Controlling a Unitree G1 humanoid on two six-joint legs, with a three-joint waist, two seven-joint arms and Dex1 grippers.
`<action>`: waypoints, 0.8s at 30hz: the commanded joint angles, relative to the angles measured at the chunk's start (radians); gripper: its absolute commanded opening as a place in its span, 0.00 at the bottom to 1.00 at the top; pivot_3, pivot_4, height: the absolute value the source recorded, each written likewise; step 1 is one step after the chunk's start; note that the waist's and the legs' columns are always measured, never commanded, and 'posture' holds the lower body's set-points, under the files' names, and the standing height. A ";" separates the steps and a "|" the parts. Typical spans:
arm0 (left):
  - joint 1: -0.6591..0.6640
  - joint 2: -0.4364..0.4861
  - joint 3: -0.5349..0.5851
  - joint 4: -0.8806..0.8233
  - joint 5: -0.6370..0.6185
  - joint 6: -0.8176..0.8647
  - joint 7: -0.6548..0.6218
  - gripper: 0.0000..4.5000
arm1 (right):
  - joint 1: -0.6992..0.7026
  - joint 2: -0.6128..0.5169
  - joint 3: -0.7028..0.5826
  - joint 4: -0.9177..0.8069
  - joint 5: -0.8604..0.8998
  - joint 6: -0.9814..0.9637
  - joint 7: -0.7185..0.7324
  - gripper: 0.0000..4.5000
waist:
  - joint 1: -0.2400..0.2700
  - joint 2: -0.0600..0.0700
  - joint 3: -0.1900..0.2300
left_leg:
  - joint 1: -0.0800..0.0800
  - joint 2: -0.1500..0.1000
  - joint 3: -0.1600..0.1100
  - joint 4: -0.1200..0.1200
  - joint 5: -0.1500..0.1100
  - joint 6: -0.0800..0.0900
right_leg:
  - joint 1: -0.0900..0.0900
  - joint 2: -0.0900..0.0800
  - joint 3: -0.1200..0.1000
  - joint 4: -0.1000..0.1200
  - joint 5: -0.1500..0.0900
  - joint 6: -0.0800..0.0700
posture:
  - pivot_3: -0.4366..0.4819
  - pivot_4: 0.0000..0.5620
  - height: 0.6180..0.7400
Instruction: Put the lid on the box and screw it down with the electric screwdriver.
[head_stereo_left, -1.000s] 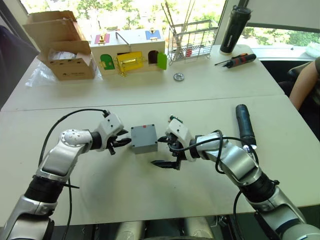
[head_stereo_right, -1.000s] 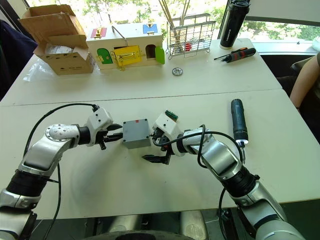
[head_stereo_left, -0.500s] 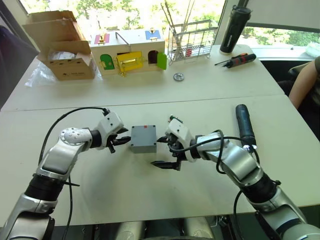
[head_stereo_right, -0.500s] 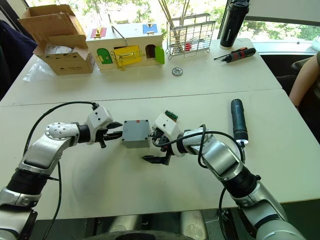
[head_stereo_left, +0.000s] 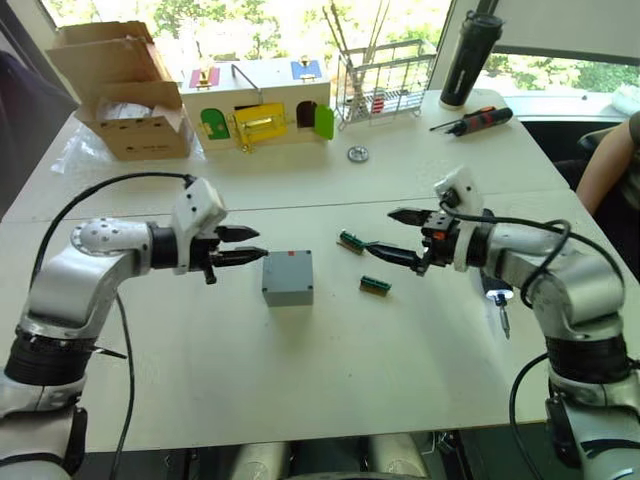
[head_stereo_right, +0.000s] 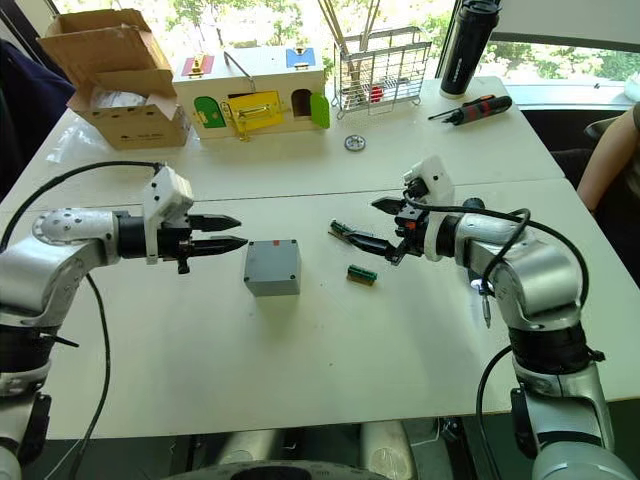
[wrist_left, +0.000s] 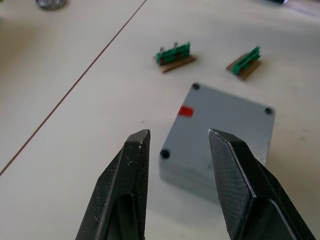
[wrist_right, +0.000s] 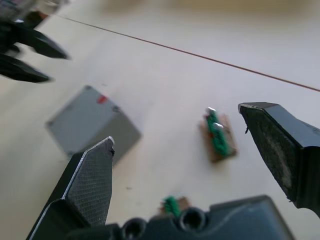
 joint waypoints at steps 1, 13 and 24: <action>-0.020 -0.008 -0.027 -0.050 -0.003 -0.001 0.009 0.42 | -0.043 0.042 0.076 0.116 -0.089 -0.166 -0.007 0.94 | -0.005 0.000 0.000 | 0.000 0.000 0.000 0.000 0.000 0.000 | 0.000 0.000 0.000 0.000 0.000 0.000 | 0.48 0.27 1.00; 0.013 -0.010 -0.071 -0.130 0.002 0.022 0.044 0.42 | -0.140 0.165 0.128 0.411 -0.201 -0.388 -0.025 0.62 | -0.023 0.000 0.000 | 0.000 0.000 0.000 -0.001 0.000 0.000 | 0.000 0.001 0.000 0.000 0.000 0.000 | 0.48 0.27 1.00; 0.038 0.007 -0.066 -0.147 -0.011 0.026 0.051 0.42 | -0.162 0.228 0.126 0.456 -0.217 -0.393 -0.031 0.62 | -0.024 0.000 0.000 | 0.000 0.000 -0.001 -0.001 0.000 0.000 | 0.000 0.001 0.000 0.000 0.000 0.000 | 0.48 0.27 1.00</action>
